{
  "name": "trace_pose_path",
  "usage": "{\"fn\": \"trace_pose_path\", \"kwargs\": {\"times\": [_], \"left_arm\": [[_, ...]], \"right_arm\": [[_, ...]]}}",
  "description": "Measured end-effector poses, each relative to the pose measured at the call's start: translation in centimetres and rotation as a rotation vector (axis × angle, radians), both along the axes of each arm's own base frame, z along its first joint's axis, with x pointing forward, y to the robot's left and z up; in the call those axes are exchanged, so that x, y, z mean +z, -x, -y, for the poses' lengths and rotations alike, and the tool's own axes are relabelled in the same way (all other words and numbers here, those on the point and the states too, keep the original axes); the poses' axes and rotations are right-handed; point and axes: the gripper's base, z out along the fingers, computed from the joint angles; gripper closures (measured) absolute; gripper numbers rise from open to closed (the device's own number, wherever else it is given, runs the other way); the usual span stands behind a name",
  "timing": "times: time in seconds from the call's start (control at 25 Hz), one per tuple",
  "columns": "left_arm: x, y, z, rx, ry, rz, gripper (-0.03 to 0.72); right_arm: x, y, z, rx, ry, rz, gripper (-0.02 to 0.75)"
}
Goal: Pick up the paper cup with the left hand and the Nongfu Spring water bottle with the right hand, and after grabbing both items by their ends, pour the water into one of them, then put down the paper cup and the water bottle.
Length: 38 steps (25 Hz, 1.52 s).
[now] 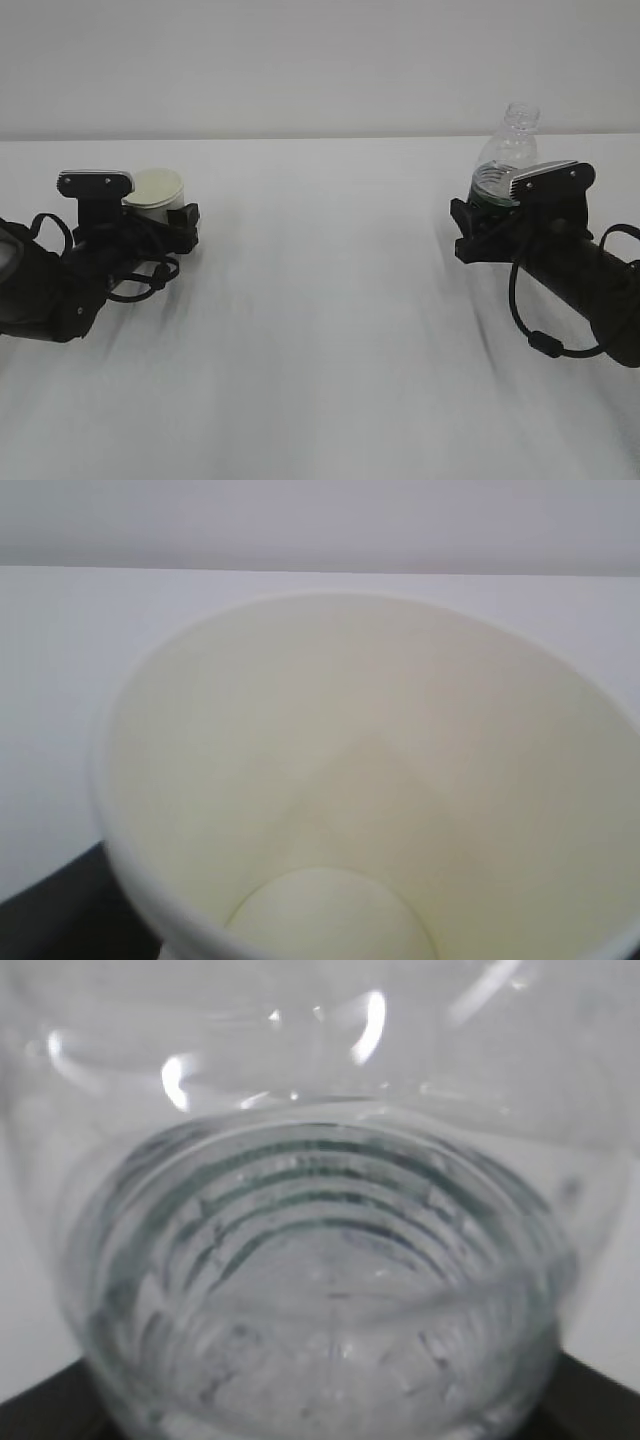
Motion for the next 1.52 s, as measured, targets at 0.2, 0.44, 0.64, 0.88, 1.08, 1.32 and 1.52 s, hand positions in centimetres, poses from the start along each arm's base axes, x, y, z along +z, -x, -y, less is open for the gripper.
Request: {"fn": "trace_pose_path", "kwargs": {"times": [0.2, 0.44, 0.64, 0.88, 1.08, 1.32, 1.52], "left_arm": [[-0.1, 0.0, 0.0, -0.001, -0.004, -0.010, 0.031], [0.1, -0.1, 0.0, 0.000, -0.005, 0.010, 0.081], [0.1, -0.1, 0.0, -0.001, -0.012, 0.013, 0.155], [0.1, -0.1, 0.0, -0.001, -0.012, 0.013, 0.166], [0.2, -0.1, 0.2, -0.022, -0.017, 0.027, 0.176], [0.6, -0.1, 0.4, -0.050, -0.024, 0.040, 0.195], [2.2, -0.1, 1.0, -0.114, -0.041, 0.066, 0.196]], "right_arm": [[0.0, 0.0, 0.0, 0.000, 0.000, 0.001, 0.246], [0.0, 0.0, 0.0, 0.000, 0.000, 0.001, 0.246], [0.0, 0.0, 0.0, 0.000, 0.000, 0.001, 0.246], [0.0, 0.0, 0.0, 0.000, 0.000, 0.001, 0.246], [0.0, 0.0, 0.0, 0.000, 0.000, 0.001, 0.246], [0.0, 0.0, 0.0, 0.000, 0.000, 0.001, 0.246], [0.0, 0.0, 0.0, 0.000, 0.000, 0.001, 0.246]]}}
